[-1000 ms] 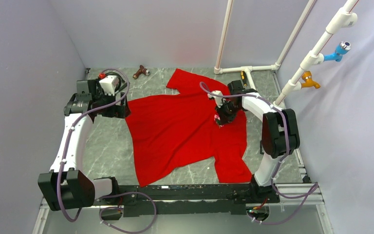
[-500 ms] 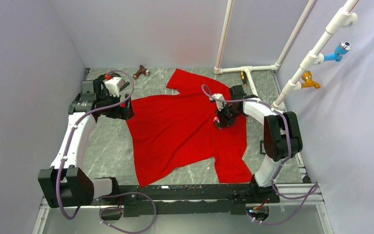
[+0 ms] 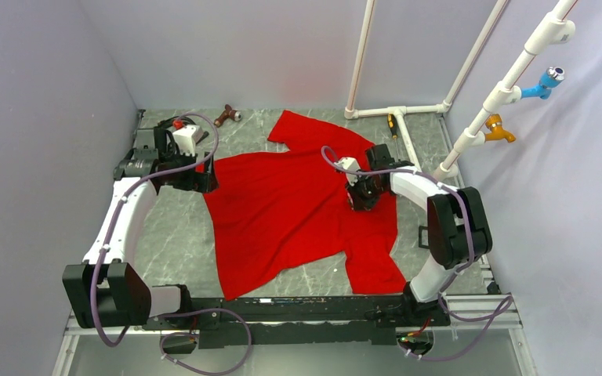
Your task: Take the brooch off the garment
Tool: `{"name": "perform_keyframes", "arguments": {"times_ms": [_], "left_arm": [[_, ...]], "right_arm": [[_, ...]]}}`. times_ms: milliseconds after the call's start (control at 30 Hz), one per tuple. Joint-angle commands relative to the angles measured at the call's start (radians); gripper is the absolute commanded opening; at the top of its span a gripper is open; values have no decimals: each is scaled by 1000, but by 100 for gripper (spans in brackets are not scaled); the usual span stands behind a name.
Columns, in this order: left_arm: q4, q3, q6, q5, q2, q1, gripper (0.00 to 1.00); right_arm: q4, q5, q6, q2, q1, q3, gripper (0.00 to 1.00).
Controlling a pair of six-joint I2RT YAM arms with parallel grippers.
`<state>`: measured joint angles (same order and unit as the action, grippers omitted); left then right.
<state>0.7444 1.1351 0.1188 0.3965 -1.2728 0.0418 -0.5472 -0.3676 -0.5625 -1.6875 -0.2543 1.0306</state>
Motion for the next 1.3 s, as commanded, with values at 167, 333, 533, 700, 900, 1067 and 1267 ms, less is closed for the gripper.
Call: {"name": "perform_keyframes", "arguments": {"times_ms": [167,333,533,700,900,1067,1267], "left_arm": [[-28,-19,26,13,14,-72,99],[-33,-34,19,21,-2,-96,100],[-40,-62,16,18,-6,-125,100],[-48,-76,13,20,-7,-131,100],[-68,-96,33,37,-4,-155,100],[-93,-104,29,63,-16,-181,99],[-140,-127,14,106,-34,-227,100]], "right_arm": [[18,-13,-68,41,21,-56,0],[18,-10,-21,-36,-14,-34,0],[-16,36,-60,-53,-35,-45,0],[-24,57,-106,-6,3,-73,0],[-93,11,-185,7,63,-55,0],[-82,4,-226,28,64,-97,0],[-49,24,-228,-10,53,-123,0]]}}
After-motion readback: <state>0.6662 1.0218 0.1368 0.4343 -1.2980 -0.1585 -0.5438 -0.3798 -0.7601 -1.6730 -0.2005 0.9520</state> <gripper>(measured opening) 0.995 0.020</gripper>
